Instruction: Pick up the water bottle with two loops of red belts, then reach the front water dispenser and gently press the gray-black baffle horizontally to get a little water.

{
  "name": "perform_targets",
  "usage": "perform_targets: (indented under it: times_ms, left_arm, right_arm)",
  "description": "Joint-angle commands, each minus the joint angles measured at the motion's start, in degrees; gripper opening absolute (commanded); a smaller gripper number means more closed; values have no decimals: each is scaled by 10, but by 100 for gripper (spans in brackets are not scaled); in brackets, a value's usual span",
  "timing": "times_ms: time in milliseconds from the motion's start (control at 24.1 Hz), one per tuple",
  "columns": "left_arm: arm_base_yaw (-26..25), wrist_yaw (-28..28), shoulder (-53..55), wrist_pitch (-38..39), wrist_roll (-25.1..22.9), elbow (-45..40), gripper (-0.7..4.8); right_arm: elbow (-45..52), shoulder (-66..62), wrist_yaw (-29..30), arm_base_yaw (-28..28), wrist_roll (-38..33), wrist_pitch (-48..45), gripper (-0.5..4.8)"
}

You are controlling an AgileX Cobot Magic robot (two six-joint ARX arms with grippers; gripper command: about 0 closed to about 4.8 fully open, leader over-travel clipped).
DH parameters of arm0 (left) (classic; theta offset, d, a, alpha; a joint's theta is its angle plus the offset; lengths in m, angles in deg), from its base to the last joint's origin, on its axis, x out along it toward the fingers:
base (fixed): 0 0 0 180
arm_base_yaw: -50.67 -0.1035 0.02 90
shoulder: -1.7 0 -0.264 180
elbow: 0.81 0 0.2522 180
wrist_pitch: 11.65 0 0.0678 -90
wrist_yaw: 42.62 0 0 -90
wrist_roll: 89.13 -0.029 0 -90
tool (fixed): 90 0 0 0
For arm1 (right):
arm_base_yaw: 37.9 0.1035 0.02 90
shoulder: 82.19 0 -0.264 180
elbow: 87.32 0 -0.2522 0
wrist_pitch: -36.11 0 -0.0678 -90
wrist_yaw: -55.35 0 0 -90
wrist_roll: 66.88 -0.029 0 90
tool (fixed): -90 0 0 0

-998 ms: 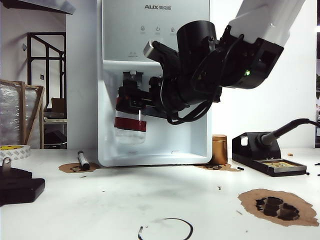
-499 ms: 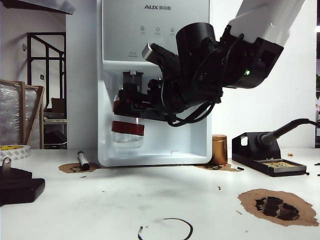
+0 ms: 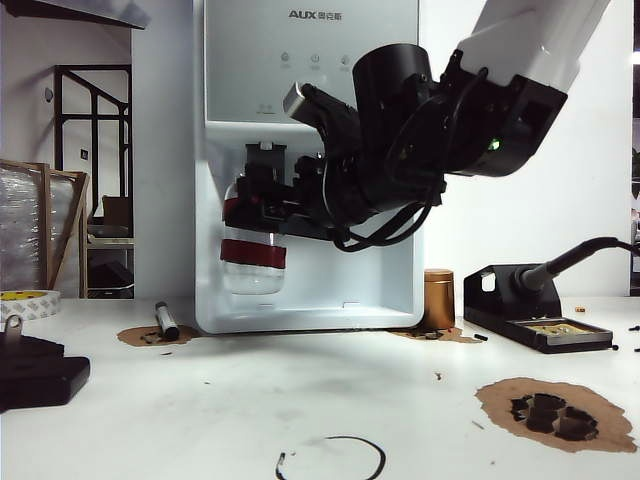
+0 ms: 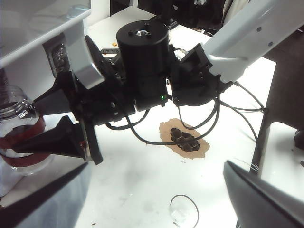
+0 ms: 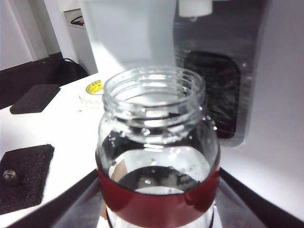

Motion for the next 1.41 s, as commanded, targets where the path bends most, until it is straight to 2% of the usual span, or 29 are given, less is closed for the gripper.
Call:
perform_targets:
  times_ms: [42,208,457,831,1205,1413]
  left_arm:
    - [0,2,-2,-2,-2,3,479]
    - [0,0,-2,-2,-5,3,479]
    - [0,0,-2,0,-5,3,479]
    - [0,-8,-2,0,-7,3,479]
    - [0,-13,-1,0,-7,3,479]
    - [-1,-13,-1,-2,-7,3,479]
  right_arm:
    - [-5,25,-10,0,31,25,149]
    - [-5,53,-11,0,49,38,119]
    - [8,66,-1,1,40,56,119]
    - [107,100,5,4,12,-16,115]
    - [159,158,5,11,10,-23,115]
    - [197,163,5,20,0,-61,115]
